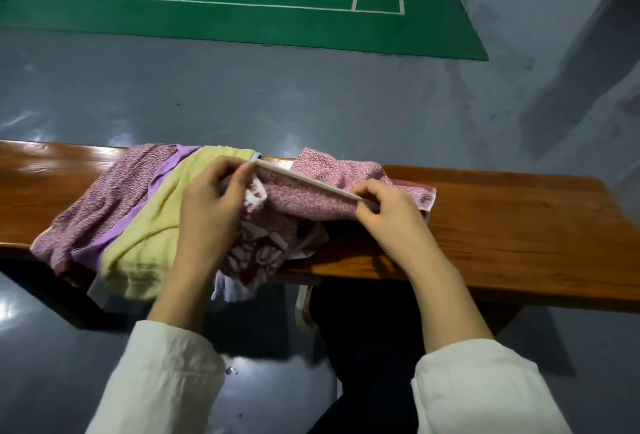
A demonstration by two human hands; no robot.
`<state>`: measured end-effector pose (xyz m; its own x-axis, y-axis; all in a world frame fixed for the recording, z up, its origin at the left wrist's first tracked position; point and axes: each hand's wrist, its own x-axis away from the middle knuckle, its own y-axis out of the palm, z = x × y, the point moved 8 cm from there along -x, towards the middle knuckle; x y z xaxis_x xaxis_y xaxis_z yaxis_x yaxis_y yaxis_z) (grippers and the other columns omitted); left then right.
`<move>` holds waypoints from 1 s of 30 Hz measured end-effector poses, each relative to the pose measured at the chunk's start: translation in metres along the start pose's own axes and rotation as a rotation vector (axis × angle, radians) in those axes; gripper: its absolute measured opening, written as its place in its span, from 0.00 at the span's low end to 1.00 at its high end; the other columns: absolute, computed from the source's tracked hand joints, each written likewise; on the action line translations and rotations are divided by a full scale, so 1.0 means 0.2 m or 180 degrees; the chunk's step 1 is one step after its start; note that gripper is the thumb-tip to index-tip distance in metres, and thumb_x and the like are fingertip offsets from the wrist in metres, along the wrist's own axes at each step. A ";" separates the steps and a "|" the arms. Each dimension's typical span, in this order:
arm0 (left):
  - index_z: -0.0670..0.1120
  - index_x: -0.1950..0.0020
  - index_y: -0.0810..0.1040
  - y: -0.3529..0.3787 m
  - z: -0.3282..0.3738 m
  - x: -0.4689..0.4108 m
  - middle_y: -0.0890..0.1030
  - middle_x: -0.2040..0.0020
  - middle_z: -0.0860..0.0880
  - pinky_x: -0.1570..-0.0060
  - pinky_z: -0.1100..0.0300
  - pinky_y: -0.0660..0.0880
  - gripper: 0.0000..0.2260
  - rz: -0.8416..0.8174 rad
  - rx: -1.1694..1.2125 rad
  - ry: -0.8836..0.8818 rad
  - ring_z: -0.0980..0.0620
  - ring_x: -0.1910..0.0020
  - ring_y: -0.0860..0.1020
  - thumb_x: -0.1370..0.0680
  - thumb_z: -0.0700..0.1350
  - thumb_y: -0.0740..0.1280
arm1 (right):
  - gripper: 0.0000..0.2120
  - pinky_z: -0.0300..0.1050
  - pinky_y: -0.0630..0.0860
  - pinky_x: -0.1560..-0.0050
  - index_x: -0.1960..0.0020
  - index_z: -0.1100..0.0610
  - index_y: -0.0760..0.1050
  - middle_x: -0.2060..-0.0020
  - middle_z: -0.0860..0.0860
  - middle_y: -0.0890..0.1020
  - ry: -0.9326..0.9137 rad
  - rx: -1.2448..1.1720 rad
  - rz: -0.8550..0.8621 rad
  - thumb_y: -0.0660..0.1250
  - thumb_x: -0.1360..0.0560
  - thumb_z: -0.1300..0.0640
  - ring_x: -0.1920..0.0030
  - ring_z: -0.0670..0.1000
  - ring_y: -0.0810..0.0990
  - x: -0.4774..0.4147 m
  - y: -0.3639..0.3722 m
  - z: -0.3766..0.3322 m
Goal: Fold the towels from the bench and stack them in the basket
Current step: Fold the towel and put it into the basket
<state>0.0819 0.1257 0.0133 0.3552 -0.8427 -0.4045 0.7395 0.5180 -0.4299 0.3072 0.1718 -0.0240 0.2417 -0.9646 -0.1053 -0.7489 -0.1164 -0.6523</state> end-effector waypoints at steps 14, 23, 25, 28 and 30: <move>0.53 0.41 0.78 0.47 0.12 0.19 0.81 0.53 0.54 0.58 0.73 0.73 0.12 -0.1875 0.0124 0.0076 0.60 0.54 0.79 0.24 0.45 0.69 | 0.07 0.39 0.74 0.53 0.60 0.50 0.79 0.62 0.46 0.82 -0.0214 -0.0999 -0.0113 0.69 0.25 0.60 0.58 0.43 0.79 0.03 0.03 -0.07; 0.45 0.56 0.80 -0.02 -0.15 0.00 0.80 0.63 0.52 0.65 0.74 0.67 0.07 -0.0087 -0.0544 -0.0319 0.64 0.65 0.76 0.23 0.47 0.68 | 0.06 0.52 0.77 0.55 0.63 0.49 0.79 0.65 0.47 0.81 0.0132 -0.0616 -0.0134 0.73 0.29 0.50 0.60 0.49 0.79 0.01 0.00 0.05; 0.46 0.54 0.81 -0.05 -0.25 -0.01 0.81 0.57 0.50 0.57 0.66 0.72 0.06 -0.0161 -0.0762 -0.0518 0.57 0.58 0.79 0.23 0.48 0.68 | 0.05 0.54 0.76 0.51 0.61 0.49 0.78 0.62 0.47 0.82 0.0071 -0.0552 -0.0055 0.71 0.27 0.51 0.56 0.52 0.79 0.00 -0.01 0.04; 0.48 0.43 0.79 0.06 -0.16 0.02 0.79 0.45 0.52 0.48 0.64 0.74 0.09 -0.0550 -0.0394 -0.0303 0.58 0.48 0.78 0.23 0.45 0.68 | 0.04 0.53 0.74 0.50 0.59 0.52 0.79 0.62 0.49 0.82 -0.0057 -0.0617 -0.0058 0.71 0.27 0.53 0.56 0.53 0.79 0.00 0.00 0.01; 0.51 0.37 0.76 0.21 0.00 0.07 0.78 0.41 0.57 0.45 0.70 0.71 0.15 -0.0969 0.0065 -0.0014 0.64 0.44 0.76 0.24 0.44 0.68 | 0.03 0.52 0.74 0.51 0.59 0.51 0.80 0.62 0.49 0.82 -0.0115 -0.0605 -0.0163 0.72 0.28 0.53 0.57 0.53 0.79 0.00 0.03 -0.01</move>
<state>0.1170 0.1350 -0.0109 0.1178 -0.9595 -0.2560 0.8236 0.2384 -0.5146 0.3019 0.1712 -0.0261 0.3018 -0.9476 -0.1049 -0.8373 -0.2108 -0.5044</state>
